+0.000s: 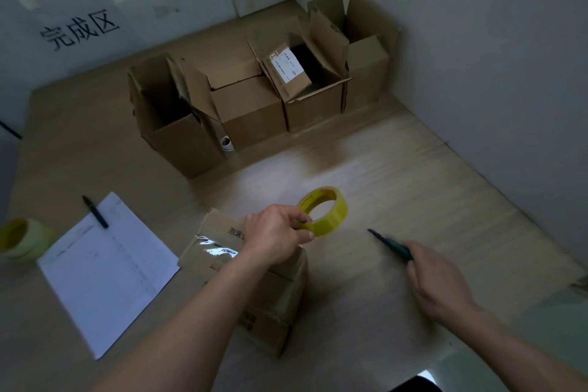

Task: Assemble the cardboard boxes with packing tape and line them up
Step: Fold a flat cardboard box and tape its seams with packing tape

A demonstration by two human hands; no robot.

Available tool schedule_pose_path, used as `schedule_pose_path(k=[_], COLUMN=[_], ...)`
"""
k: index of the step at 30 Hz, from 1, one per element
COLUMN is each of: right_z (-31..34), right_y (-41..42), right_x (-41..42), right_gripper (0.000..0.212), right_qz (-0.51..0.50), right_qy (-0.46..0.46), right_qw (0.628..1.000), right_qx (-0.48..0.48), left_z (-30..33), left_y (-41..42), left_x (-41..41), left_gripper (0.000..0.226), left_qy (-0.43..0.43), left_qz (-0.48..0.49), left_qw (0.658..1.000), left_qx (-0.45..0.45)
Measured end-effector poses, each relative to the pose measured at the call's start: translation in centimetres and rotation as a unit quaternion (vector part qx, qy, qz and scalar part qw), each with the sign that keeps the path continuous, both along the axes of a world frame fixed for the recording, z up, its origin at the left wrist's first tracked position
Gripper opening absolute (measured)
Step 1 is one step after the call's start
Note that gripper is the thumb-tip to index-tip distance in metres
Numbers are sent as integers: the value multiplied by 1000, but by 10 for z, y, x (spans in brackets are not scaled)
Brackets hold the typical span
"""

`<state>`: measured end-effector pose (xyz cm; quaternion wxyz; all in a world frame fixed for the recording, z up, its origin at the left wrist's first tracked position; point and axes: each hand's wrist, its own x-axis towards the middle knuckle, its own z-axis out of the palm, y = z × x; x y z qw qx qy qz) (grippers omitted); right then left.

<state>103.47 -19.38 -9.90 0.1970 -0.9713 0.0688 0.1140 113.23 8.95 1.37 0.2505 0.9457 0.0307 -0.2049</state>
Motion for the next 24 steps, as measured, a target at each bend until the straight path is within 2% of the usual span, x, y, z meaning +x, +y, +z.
schedule_pose_path(k=[3, 6, 8, 22, 24], right_z=[18, 41, 46, 44, 45], right_y=[11, 31, 42, 70, 72], right_x=[-18, -34, -35, -10, -9], right_gripper=[35, 36, 34, 35, 35], right_qz=[-33, 64, 107, 137, 146], right_qy=[-73, -166, -172, -185, -190], right_qw=[986, 967, 958, 957, 959], right_qx=[145, 184, 202, 177, 149], left_z=[-1, -4, -4, -4, -4], left_y=[0, 2, 3, 2, 1], left_x=[-2, -4, -5, -4, -4], left_gripper=[21, 21, 20, 16, 14], left_qy=[-12, -21, -21, -29, -29], left_qz=[15, 23, 21, 35, 34], left_qw=[1000, 999, 999, 997, 997], left_qx=[-17, -29, -39, -63, -60])
